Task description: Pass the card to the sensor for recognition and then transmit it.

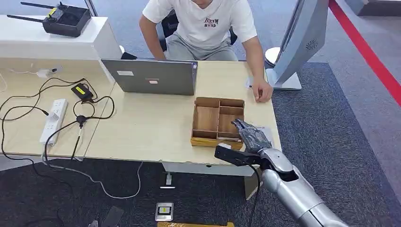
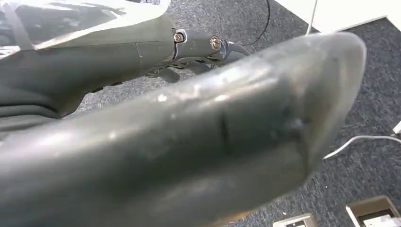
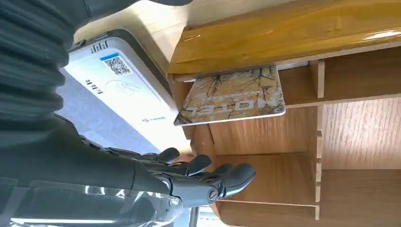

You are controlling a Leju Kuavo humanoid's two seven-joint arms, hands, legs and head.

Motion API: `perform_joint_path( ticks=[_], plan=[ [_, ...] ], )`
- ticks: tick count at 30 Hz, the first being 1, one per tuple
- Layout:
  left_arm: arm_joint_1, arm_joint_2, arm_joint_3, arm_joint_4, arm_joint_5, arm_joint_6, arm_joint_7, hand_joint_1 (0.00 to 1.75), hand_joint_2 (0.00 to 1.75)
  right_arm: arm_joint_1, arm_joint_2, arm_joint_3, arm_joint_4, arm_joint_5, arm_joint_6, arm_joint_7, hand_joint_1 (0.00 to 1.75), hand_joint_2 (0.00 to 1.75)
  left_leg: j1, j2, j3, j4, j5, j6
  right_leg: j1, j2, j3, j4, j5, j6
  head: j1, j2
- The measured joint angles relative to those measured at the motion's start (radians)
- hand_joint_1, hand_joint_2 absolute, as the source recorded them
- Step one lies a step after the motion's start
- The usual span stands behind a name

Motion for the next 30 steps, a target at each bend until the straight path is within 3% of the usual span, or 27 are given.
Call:
perform_joint_path(
  ticks=[30],
  plan=[
    [-0.003,-0.006,-0.006,-0.002,-0.001,0.003,0.0,0.0,0.0,-0.001,0.024,0.0,-0.002,0.0,0.002,-0.001,0.0,1.75,0.0,0.0,0.0,0.0,0.0,0.0,0.0,0.0,0.0,0.0,0.0,0.0,0.0,0.0]
  ],
)
